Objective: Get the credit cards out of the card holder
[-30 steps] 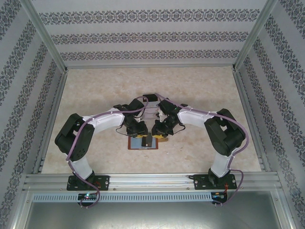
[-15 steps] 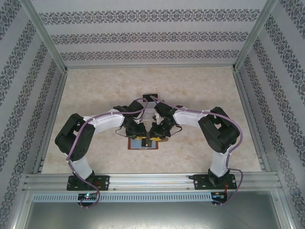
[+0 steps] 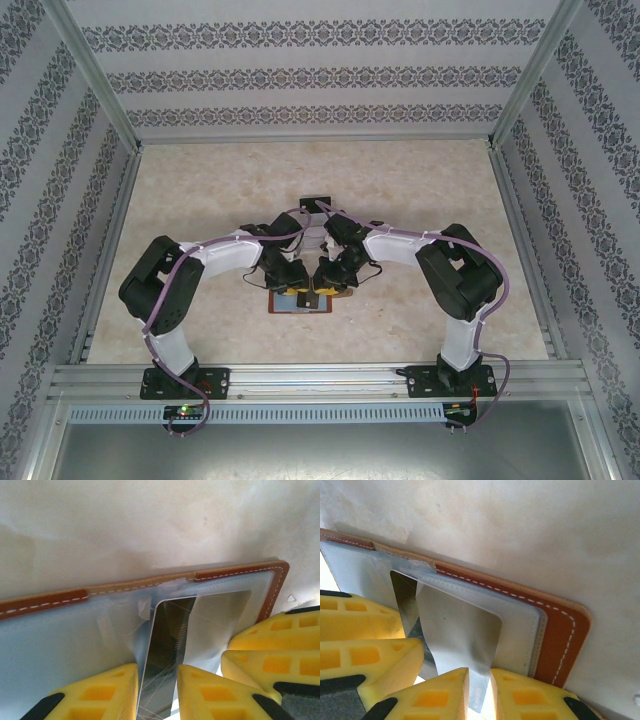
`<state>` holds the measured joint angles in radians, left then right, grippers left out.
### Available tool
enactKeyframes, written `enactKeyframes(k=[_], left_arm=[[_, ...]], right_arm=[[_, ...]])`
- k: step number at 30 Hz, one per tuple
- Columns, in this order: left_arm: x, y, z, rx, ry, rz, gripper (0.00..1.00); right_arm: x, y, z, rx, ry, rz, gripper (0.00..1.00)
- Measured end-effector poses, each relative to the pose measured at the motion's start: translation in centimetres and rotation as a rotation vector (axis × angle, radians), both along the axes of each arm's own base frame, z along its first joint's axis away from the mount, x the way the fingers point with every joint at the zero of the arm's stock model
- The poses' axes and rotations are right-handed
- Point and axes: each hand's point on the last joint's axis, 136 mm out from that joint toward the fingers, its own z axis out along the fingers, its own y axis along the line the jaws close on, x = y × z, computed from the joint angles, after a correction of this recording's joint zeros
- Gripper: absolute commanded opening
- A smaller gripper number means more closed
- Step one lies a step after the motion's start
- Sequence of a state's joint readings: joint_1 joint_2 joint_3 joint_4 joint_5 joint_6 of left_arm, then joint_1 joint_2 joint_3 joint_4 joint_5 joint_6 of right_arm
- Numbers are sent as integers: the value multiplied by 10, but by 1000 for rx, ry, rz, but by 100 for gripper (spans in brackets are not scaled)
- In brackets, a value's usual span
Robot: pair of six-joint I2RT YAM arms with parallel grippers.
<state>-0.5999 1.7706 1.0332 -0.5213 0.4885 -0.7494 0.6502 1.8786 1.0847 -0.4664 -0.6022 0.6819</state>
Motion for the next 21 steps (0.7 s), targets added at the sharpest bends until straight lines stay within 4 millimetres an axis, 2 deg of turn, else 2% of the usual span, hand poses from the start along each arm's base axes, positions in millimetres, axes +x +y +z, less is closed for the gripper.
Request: enactKeyframes(k=[8,21], left_arm=[[-1,-1,-2,-38,12,18,20],[-2,-3,6,-75,7,36,8]], right_arm=[[0,0,0,1,1,0,22],[1,-3,0,-4,7,-7,22]])
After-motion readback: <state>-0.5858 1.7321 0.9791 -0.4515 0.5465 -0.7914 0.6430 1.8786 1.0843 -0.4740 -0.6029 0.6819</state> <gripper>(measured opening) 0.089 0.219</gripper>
